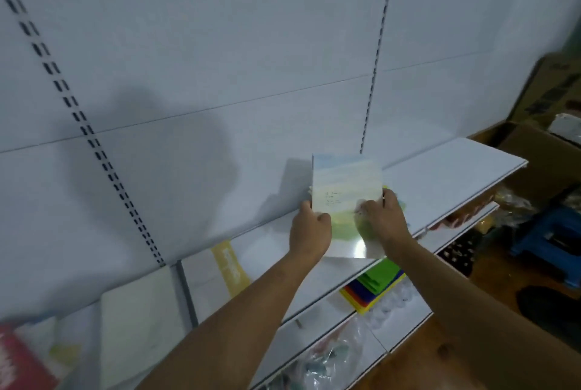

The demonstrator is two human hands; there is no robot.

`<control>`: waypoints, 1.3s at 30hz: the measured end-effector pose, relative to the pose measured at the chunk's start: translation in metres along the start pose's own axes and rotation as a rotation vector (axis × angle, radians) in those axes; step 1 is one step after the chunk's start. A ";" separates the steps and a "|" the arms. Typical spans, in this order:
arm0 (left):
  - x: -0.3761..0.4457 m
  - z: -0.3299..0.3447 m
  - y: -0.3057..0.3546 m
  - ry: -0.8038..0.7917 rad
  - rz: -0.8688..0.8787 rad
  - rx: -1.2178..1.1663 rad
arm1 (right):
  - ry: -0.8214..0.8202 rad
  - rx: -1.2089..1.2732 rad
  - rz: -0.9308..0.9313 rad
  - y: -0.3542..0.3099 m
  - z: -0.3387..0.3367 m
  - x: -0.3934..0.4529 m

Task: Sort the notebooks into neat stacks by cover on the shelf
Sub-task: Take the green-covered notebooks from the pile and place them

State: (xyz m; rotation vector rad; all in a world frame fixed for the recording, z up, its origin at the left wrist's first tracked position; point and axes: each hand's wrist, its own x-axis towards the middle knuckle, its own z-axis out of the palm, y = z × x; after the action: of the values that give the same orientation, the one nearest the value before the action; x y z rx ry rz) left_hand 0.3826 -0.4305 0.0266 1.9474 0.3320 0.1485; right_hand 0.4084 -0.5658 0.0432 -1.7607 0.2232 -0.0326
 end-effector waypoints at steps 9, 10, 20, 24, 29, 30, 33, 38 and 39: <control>0.034 -0.060 -0.082 0.186 -0.300 0.189 | -0.328 -0.147 -0.052 0.028 0.123 0.031; 0.036 -0.063 -0.090 0.174 -0.348 0.195 | -0.346 -0.194 -0.055 0.035 0.132 0.034; 0.042 -0.031 -0.132 0.167 -0.583 0.088 | -0.574 -0.486 0.062 0.092 0.155 0.073; 0.045 -0.014 -0.135 0.238 -0.613 0.144 | -0.630 -0.559 0.056 0.102 0.160 0.086; 0.045 -0.006 -0.136 0.329 -0.593 0.246 | -0.649 -0.670 0.056 0.109 0.174 0.089; 0.044 -0.006 -0.136 0.315 -0.604 0.264 | -0.638 -0.695 0.052 0.111 0.177 0.090; 0.045 -0.007 -0.134 0.284 -0.603 0.303 | -0.636 -0.823 0.013 0.114 0.182 0.090; 0.046 -0.027 -0.122 0.351 -0.564 0.309 | -0.622 -0.972 0.074 0.106 0.189 0.089; 0.043 -0.033 -0.119 0.370 -0.559 0.303 | -0.621 -0.974 0.068 0.101 0.191 0.087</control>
State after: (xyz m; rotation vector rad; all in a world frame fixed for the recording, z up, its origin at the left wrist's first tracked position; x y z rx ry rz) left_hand 0.3962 -0.3457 -0.0721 2.0383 1.1829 0.0933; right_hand 0.5084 -0.4143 -0.1030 -2.6105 -0.2015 0.7789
